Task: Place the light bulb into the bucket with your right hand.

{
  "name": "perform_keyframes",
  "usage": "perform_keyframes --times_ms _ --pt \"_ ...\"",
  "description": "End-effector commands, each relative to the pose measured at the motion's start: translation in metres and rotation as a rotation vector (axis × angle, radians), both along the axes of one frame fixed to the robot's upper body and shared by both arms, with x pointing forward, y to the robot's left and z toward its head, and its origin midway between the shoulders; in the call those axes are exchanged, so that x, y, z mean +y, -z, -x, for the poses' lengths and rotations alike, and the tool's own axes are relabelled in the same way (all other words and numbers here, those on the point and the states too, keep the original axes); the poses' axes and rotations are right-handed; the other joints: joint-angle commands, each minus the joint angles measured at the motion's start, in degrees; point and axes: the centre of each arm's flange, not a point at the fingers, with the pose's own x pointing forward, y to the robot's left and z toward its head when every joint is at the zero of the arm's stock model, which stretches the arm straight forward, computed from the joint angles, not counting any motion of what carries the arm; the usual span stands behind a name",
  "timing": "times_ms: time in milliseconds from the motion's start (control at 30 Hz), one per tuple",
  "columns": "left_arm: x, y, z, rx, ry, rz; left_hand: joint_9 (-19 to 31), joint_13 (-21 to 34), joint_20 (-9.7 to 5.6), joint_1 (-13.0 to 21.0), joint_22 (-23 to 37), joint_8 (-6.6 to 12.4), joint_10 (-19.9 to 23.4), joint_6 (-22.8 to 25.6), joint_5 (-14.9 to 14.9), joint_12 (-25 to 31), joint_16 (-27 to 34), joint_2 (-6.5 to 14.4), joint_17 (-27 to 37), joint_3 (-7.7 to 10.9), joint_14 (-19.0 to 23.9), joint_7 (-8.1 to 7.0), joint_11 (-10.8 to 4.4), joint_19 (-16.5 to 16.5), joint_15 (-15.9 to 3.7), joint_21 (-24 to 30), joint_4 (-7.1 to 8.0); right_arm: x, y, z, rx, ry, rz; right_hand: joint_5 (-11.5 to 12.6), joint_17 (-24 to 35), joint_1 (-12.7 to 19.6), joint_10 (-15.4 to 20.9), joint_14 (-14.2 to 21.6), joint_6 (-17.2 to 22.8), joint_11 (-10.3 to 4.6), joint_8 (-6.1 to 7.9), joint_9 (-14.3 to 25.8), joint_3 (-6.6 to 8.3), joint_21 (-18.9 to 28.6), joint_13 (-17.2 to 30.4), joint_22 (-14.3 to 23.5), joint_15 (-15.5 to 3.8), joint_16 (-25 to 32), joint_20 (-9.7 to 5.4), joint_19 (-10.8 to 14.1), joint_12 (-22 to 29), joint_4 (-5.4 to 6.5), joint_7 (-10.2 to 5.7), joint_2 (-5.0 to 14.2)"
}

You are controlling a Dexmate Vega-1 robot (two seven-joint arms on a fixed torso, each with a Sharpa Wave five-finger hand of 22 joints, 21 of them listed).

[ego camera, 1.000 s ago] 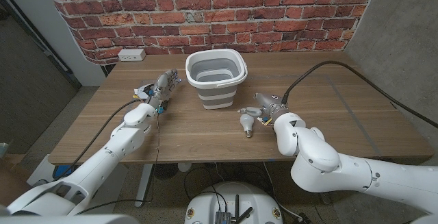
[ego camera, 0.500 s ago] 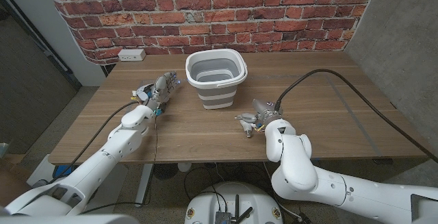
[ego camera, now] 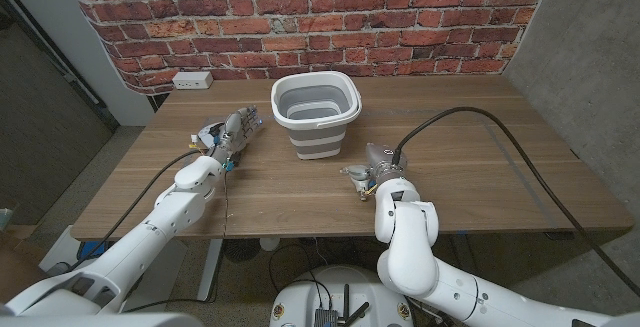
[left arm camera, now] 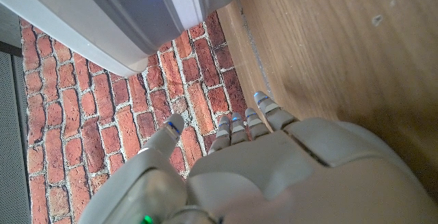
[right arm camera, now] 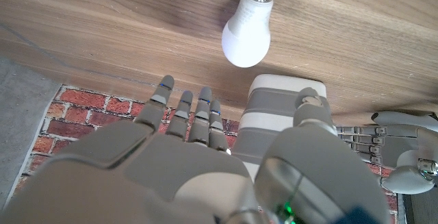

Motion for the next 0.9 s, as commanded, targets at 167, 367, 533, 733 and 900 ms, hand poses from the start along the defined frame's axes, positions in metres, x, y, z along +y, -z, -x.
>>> perform_keyframes --times_ms 167,367,533,733,900 --pt "-0.002 0.004 0.001 0.009 0.009 -0.003 0.13 0.25 -0.91 -0.03 0.35 0.36 0.16 0.63 0.08 0.09 0.39 4.81 0.08 0.33 0.36 -0.12 0.11 -0.06 0.18 0.13 -0.02 0.000 0.019 -0.009 0.029 0.085 0.025 0.21 0.17 1.65 1.25 1.03 0.59 -0.35 0.48 0.33 0.76 -0.03 0.76 0.09 0.09 0.54 -0.15 -0.35 0.58 -0.11 -0.11 -0.35" --pt "-0.002 0.003 0.001 0.008 0.007 -0.003 0.13 0.25 -0.88 -0.01 0.35 0.35 0.19 0.65 0.09 0.09 0.40 4.82 0.08 0.34 0.40 -0.14 0.17 -0.05 0.17 0.14 -0.04 0.000 0.022 -0.012 0.029 0.099 0.018 0.18 0.16 2.46 2.08 1.30 0.72 -0.70 0.70 0.40 1.07 0.04 1.13 0.08 -0.03 0.67 -0.24 -0.33 0.95 -0.24 -0.51 -0.47" --pt "-0.002 0.000 0.000 0.000 0.001 -0.004 0.12 0.25 -0.89 0.01 0.35 0.34 0.15 0.67 0.09 0.07 0.37 4.81 0.06 0.33 0.35 -0.21 0.17 -0.09 0.20 0.12 -0.08 0.001 0.025 -0.015 0.016 0.108 0.019 -0.09 0.15 3.91 4.69 2.40 1.67 -1.58 1.44 0.56 1.58 0.20 1.99 0.06 -0.64 1.17 -0.47 -0.08 2.08 -0.28 -0.76 -0.85" --pt "-0.003 -0.001 -0.001 -0.001 0.004 -0.004 0.12 0.25 -0.94 0.03 0.35 0.33 0.20 0.67 0.08 0.08 0.36 4.82 0.06 0.30 0.29 -0.23 0.18 -0.14 0.20 0.10 -0.11 0.001 0.029 -0.018 0.001 0.109 0.017 -0.41 0.17 4.78 5.92 3.64 2.83 -2.25 2.11 0.71 1.89 0.38 2.71 0.05 -1.49 1.71 -0.66 0.47 2.72 -0.21 -1.23 -1.09" --pt "-0.004 -0.002 -0.003 -0.006 0.007 -0.004 0.12 0.25 -1.00 0.07 0.35 0.31 0.14 0.64 0.08 0.05 0.35 4.80 0.05 0.28 0.28 -0.28 0.08 -0.11 0.15 0.11 -0.18 0.002 0.031 -0.019 -0.014 0.112 0.018 -0.69 0.21 5.68 7.21 4.61 3.52 -3.08 2.52 0.90 2.25 0.44 3.36 0.04 -2.24 2.11 -0.87 0.85 3.51 -0.18 -1.65 -1.16"
